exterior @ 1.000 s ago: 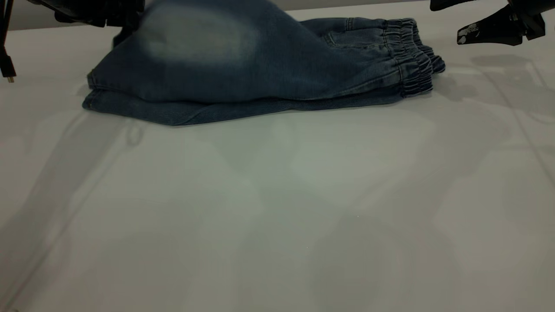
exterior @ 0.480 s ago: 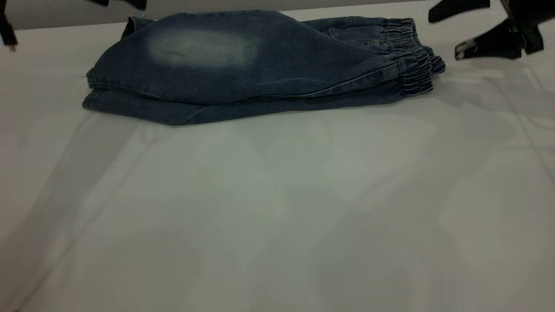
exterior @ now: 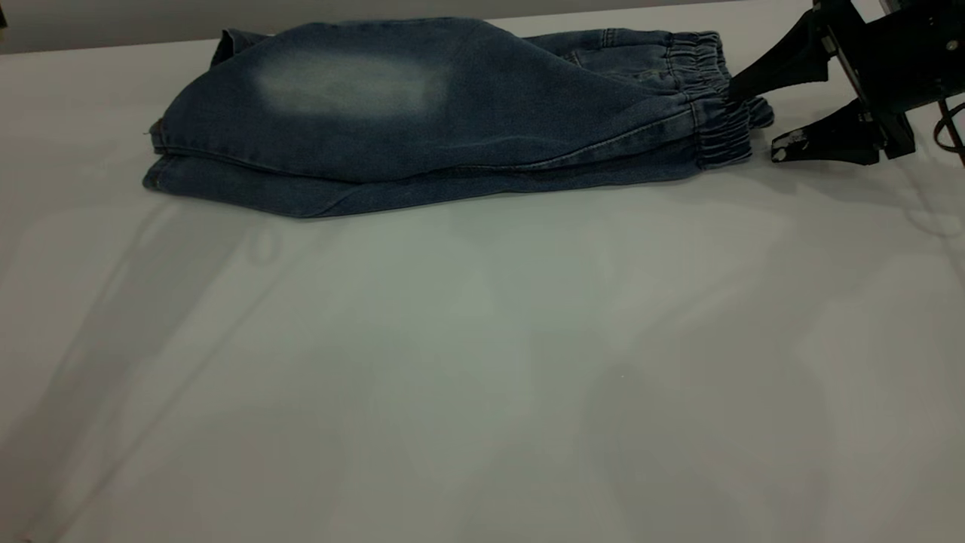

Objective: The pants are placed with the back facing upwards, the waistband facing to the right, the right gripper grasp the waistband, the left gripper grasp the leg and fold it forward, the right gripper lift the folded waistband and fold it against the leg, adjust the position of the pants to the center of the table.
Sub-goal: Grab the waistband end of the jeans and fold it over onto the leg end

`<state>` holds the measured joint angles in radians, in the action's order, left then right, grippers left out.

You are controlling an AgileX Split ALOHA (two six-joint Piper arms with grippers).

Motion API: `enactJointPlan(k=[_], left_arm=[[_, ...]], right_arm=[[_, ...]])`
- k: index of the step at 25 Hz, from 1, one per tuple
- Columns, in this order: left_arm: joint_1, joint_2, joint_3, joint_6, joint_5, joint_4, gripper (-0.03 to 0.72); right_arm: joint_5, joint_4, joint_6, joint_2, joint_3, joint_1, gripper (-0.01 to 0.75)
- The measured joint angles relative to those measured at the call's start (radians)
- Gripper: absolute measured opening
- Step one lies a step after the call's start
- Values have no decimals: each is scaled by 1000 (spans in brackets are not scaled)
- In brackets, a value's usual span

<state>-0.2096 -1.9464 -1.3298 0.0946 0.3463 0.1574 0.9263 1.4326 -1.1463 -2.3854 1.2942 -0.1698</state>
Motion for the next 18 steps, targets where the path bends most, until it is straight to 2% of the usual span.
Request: enactJointPlan(k=[13, 18], left_arm=[[0, -1, 0, -8, -17, 0, 477], [0, -1, 0, -8, -18, 0, 477]], right_arm=[[53, 72, -31, -62, 41, 1, 573], [125, 121, -41, -62, 41, 1, 573]])
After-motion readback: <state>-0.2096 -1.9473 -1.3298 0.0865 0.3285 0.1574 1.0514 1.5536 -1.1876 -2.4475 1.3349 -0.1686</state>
